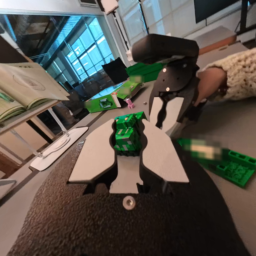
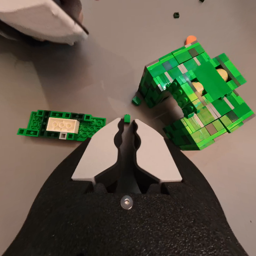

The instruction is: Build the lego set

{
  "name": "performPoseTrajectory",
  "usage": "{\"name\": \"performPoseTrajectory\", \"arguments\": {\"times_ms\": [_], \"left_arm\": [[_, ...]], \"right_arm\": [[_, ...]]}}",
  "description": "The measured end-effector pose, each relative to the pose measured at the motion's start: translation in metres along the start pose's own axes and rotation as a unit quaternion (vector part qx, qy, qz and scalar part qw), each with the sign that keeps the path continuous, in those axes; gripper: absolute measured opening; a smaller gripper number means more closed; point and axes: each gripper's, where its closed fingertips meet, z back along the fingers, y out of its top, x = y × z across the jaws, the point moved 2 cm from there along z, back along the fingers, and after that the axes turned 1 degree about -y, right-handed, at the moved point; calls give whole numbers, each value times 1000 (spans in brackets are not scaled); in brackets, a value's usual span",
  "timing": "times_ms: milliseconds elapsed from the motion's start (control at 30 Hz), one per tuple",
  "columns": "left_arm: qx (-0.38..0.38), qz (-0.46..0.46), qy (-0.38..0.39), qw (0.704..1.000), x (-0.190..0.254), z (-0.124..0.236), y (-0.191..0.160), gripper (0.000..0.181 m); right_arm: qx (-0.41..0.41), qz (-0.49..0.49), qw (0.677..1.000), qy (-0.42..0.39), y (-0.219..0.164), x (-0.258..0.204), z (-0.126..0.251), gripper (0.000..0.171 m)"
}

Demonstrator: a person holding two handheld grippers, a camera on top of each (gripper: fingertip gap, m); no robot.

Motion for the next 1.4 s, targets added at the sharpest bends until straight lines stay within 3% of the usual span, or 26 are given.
{"name": "performPoseTrajectory", "arguments": {"times_ms": [133,267,533,633,733,867,1033,1400], "left_arm": [[-26,-107,-44,993,14,-1,-10,31],[-18,-241,-76,967,36,2,-11,31],[-9,-316,-73,946,51,3,-4,9],[-5,-257,-77,963,47,4,4,8],[16,-58,-113,992,38,5,18,8],[42,120,-184,975,34,8,27,7],[47,176,-244,953,49,9,31,8],[56,169,-266,947,56,12,31,7]], "right_arm": [[37,29,999,15,8,-6,6,8],[137,-10,983,121,34,-27,28,8],[173,-25,965,198,46,-48,40,7],[207,-21,957,200,52,-49,47,8],[267,51,951,146,58,-46,62,19],[316,163,931,82,63,-56,79,19],[323,244,914,25,67,-67,80,14],[305,213,925,79,61,-71,76,7]]}}
